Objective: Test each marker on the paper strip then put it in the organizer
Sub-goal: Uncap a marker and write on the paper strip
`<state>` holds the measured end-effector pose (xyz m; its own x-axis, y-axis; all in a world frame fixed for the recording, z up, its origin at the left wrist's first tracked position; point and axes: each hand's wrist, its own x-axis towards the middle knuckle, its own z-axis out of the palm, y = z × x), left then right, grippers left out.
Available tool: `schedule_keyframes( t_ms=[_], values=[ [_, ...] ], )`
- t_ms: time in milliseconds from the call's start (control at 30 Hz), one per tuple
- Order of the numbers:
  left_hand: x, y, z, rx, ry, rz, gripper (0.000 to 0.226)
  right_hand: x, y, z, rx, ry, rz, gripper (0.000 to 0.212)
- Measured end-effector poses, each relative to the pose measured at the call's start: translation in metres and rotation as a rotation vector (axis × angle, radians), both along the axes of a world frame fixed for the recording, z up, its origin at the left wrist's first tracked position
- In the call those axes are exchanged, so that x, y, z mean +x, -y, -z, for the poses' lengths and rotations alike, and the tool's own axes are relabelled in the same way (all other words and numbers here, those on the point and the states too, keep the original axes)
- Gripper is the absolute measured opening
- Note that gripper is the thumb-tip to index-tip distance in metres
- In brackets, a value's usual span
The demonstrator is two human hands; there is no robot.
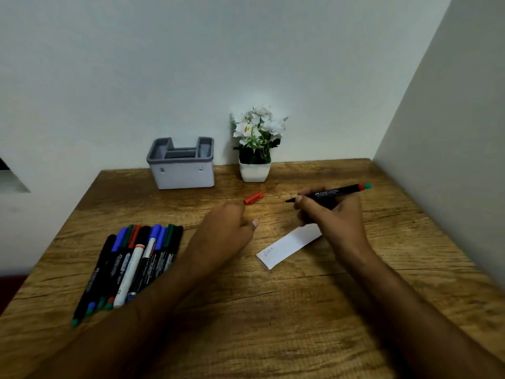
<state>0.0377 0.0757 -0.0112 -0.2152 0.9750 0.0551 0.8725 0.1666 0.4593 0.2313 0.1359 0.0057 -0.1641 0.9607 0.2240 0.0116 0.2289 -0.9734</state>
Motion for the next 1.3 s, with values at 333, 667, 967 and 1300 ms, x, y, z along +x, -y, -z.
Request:
schedule_keyframes(
  t_ms=[333, 667, 967, 1300],
  values=[
    [0.007, -0.064, 0.004, 0.163, -0.238, -0.028, 0.016, -0.008, -0.02, 0.011, -0.026, -0.044, 0.053, 0.001],
    [0.013, -0.073, 0.005, 0.263, -0.13, -0.074, 0.017, -0.013, -0.023, 0.012, -0.111, -0.141, 0.025, 0.02],
    [0.02, -0.065, -0.024, 0.118, 1.393, -0.499, 0.013, -0.012, -0.012, 0.012, 0.128, -0.115, 0.019, 0.011],
    [0.022, -0.056, -0.018, 0.109, 1.723, -0.509, 0.031, -0.016, -0.005, 0.018, 0.133, -0.089, 0.023, 0.011]
  ],
)
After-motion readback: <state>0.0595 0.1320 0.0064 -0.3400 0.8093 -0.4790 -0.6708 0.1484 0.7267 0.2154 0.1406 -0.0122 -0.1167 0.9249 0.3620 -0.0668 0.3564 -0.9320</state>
